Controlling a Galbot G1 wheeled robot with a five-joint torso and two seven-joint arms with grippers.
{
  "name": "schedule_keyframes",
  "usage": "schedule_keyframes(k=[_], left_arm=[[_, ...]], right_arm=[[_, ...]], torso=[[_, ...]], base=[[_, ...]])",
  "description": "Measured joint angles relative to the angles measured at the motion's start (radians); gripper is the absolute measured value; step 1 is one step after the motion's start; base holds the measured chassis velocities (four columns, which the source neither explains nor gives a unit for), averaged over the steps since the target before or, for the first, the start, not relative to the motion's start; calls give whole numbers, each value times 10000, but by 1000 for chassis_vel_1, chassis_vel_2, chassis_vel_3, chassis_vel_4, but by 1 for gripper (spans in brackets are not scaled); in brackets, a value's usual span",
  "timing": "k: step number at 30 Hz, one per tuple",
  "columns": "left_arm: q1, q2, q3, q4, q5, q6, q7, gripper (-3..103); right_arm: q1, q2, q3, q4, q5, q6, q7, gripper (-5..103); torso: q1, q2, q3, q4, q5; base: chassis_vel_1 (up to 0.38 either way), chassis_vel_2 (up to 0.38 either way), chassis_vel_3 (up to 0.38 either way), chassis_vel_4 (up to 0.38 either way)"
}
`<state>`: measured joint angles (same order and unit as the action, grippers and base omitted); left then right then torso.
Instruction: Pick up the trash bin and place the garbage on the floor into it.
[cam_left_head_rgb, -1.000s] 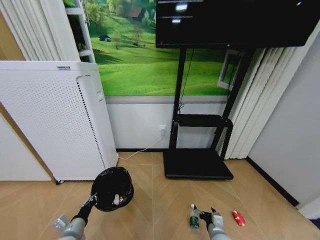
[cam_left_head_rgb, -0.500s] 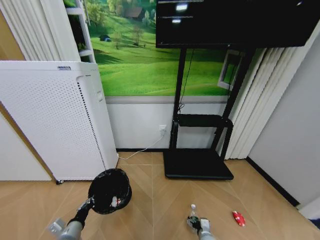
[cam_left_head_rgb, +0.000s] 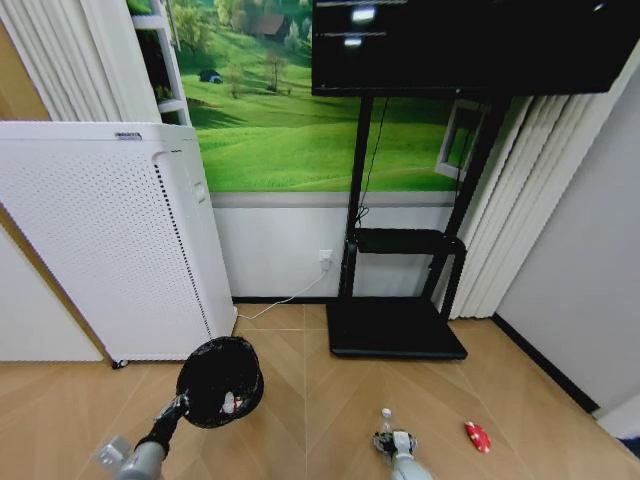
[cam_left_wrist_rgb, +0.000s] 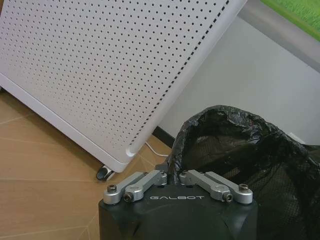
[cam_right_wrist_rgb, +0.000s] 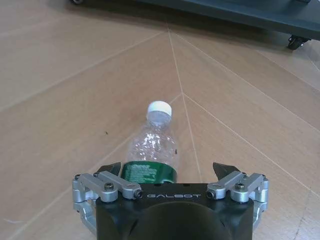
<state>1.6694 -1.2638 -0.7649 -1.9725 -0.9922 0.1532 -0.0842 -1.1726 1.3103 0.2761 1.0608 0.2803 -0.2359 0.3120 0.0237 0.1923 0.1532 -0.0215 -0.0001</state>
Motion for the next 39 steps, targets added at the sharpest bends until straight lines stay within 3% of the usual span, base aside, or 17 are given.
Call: schedule_keyframes(k=[6, 12, 14, 16, 20, 22, 25, 39], left_arm=[[-84, 14, 47, -20, -2, 2, -66, 5], [-111, 8, 54, 3, -8, 6, -83, 5], [-109, 5, 54, 4, -8, 7, -83, 5], [-104, -6, 59, 7, -7, 7, -84, 5], [-104, -6, 59, 7, -9, 7, -84, 5], [-98, -2, 57, 5, -11, 8, -84, 5], [-85, -3, 57, 3, -11, 8, -84, 5], [-86, -35, 73, -49, -6, 8, -79, 5]], right_arm=[[283, 71, 21, -788, -412, 147, -57, 86], [306, 48, 49, -889, -404, 171, -169, 59], [302, 45, 51, -888, -398, 170, -169, 59], [260, 42, 57, -877, -382, 162, -175, 42], [223, 52, 66, -876, -379, 160, -177, 39], [158, 61, 101, -847, -380, 162, -172, 30], [84, 52, 127, -781, -367, 162, -172, 25], [-267, -14, 227, -481, -193, 134, -172, 25]], torso=[[0, 0, 0, -2, 1], [-1, 3, -2, 1, -1], [-1, 3, -2, 1, -2], [-1, 3, -2, -1, -2], [-1, 3, -2, 0, -3], [-1, 3, -2, -1, -5], [-2, 3, -2, -1, -4], [-1, 2, -1, -1, -1]], base=[[0, 0, 0, 0], [0, 0, 0, 0], [0, 0, 0, 0], [0, 0, 0, 0], [0, 0, 0, 0], [0, 0, 0, 0], [0, 0, 0, 0], [0, 0, 0, 0]])
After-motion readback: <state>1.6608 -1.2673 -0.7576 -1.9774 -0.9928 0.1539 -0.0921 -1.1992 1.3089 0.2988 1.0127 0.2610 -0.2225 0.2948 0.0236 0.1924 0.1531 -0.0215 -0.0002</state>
